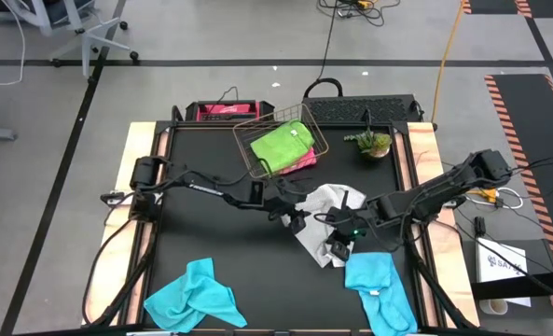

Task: Fold microfiber towels
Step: Fold the gray microfiber cloth

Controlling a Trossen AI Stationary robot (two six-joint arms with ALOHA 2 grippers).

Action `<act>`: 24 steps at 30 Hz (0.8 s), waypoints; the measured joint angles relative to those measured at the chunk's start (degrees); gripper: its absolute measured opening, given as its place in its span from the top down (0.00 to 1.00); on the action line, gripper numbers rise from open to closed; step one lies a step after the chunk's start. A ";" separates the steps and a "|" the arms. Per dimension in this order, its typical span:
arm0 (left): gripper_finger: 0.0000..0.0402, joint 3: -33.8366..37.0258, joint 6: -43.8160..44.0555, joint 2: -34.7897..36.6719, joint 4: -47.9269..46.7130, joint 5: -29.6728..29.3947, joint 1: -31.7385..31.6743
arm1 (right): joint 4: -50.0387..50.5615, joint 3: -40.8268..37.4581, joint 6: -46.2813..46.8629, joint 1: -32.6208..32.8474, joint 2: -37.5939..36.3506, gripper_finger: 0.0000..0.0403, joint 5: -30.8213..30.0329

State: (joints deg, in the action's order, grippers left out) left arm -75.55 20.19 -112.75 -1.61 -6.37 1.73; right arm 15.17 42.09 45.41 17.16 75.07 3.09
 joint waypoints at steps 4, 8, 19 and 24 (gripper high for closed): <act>0.40 -0.07 -1.62 0.16 -2.52 -0.46 0.50 | -0.55 0.02 -0.07 -0.78 -0.07 1.00 -0.26; 0.40 -0.04 2.16 1.57 -5.62 0.56 0.65 | -0.18 0.02 -2.28 -2.48 0.10 1.00 -1.75; 0.40 -0.04 3.97 14.46 -13.70 1.60 0.54 | 10.97 0.02 -9.92 -13.39 1.13 1.00 -11.99; 0.40 -0.04 4.11 20.46 -17.48 1.60 0.56 | 9.10 0.00 -12.38 -15.22 6.84 1.00 -9.65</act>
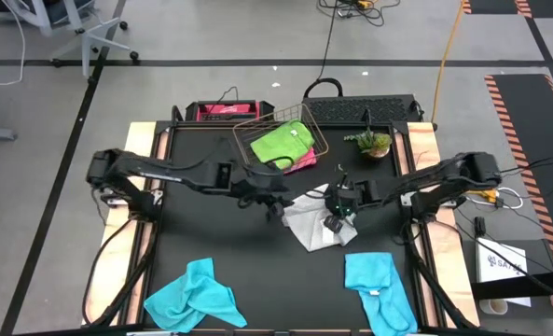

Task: Fold microfiber towels
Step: Fold the gray microfiber cloth

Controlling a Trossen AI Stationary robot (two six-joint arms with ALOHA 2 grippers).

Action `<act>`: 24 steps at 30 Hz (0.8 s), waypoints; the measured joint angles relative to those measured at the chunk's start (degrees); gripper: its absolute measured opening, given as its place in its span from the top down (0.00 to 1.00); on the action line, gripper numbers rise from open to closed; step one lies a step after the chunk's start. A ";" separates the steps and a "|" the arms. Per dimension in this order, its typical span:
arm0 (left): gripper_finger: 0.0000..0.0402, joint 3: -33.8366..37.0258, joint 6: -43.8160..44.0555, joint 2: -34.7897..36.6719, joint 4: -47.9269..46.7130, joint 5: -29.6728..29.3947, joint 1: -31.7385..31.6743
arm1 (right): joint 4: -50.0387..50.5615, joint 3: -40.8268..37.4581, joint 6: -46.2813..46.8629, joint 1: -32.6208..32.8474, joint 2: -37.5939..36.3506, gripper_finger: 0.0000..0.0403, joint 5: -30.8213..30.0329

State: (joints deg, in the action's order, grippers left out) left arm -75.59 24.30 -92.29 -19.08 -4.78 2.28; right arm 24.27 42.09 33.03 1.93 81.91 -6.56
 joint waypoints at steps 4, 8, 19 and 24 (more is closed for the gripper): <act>0.40 -0.03 0.37 3.50 -4.41 0.31 0.00 | -9.35 0.20 -1.61 0.00 7.01 1.00 2.49; 0.40 -0.03 2.03 5.29 -9.54 0.56 0.04 | -25.66 0.28 -2.47 0.00 13.80 1.00 5.55; 0.40 0.00 9.27 5.12 -22.23 -1.43 0.00 | -58.86 -0.04 -0.52 -0.85 20.52 1.00 11.70; 0.40 0.00 9.96 3.33 -21.38 -1.58 -0.07 | -57.47 0.07 -0.74 -0.80 15.27 1.00 20.59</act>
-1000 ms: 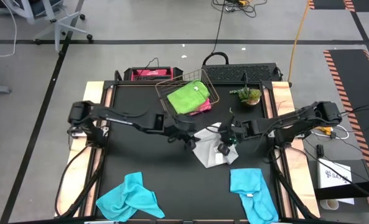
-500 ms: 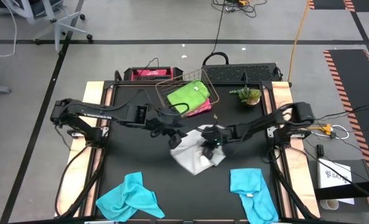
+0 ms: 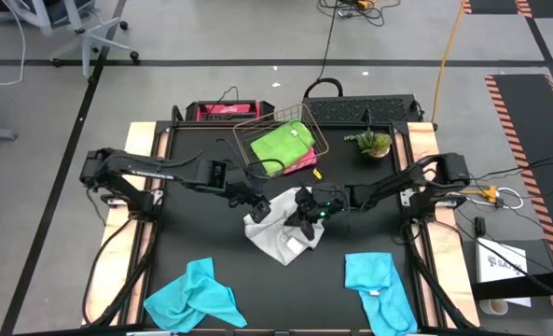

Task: Fold microfiber towels
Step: Fold the gray microfiber cloth

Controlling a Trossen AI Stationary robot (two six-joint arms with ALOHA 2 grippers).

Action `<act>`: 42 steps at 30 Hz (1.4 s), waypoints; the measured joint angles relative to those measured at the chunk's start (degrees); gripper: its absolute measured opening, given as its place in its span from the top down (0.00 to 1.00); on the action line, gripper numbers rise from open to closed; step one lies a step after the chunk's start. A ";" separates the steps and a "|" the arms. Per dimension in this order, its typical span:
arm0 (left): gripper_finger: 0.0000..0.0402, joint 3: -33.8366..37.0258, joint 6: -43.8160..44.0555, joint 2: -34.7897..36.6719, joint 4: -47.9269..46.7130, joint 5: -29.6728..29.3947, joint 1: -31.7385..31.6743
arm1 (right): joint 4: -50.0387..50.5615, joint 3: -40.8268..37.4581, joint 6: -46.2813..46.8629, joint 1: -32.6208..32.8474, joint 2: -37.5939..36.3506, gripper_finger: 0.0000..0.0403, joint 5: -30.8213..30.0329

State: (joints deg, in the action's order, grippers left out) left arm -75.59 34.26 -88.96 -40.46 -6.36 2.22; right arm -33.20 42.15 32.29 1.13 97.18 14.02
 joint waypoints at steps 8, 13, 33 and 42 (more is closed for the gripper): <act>0.40 0.00 0.43 -12.18 4.63 5.72 0.00 | 17.25 -0.06 -0.35 1.58 -12.47 1.00 1.03; 0.40 0.00 0.81 -17.73 8.13 8.33 -0.37 | 23.75 -0.04 -0.42 2.63 -18.47 1.00 -1.16; 0.40 0.04 0.81 -24.50 14.35 3.42 -1.03 | 28.87 -0.04 -1.94 3.12 -22.61 1.00 -5.25; 0.42 -0.04 2.56 -26.52 15.57 4.34 -0.98 | 31.29 -0.02 -1.95 3.12 -22.60 1.00 -5.29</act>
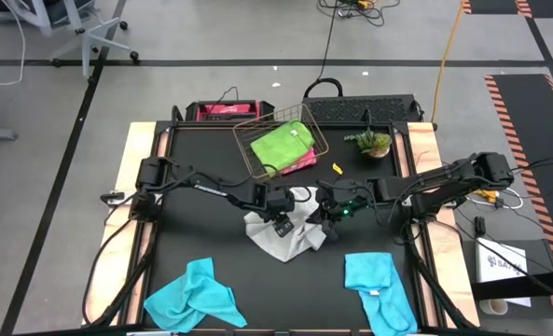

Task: Fold microfiber towels
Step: Fold the gray microfiber cloth

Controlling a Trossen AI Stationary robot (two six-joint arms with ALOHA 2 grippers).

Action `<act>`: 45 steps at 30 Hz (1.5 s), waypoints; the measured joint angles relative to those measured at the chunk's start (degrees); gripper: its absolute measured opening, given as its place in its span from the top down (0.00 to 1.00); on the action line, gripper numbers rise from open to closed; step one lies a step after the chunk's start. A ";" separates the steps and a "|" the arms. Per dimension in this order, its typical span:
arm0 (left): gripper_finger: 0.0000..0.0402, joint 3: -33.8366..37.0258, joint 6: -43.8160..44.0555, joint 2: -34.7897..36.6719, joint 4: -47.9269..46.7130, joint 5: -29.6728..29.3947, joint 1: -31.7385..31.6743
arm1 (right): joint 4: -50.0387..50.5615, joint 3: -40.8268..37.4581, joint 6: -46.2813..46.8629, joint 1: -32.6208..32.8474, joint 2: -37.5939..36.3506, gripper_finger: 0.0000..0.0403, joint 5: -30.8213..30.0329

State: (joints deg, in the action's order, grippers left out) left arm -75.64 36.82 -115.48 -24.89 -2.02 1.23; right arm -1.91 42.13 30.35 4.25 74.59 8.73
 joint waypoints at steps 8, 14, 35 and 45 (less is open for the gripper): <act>0.84 -0.88 -0.86 2.52 1.45 1.73 0.83 | 1.42 -0.02 -0.02 -0.04 0.00 1.00 -1.25; 0.98 -2.60 -4.22 7.58 -0.11 0.02 1.61 | 2.25 -0.02 0.00 -0.02 -0.02 1.00 -1.25; 0.62 -2.71 -2.80 2.15 1.39 1.97 1.27 | 3.48 0.01 0.43 -0.02 -0.26 1.00 -1.01; 0.55 -2.74 -2.55 0.25 -0.38 1.51 0.22 | 3.51 0.00 0.44 -0.02 -0.91 1.00 -1.01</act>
State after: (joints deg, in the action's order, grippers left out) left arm -78.38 34.27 -115.23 -25.27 -0.51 1.46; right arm 1.60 42.13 30.79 4.23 73.68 7.73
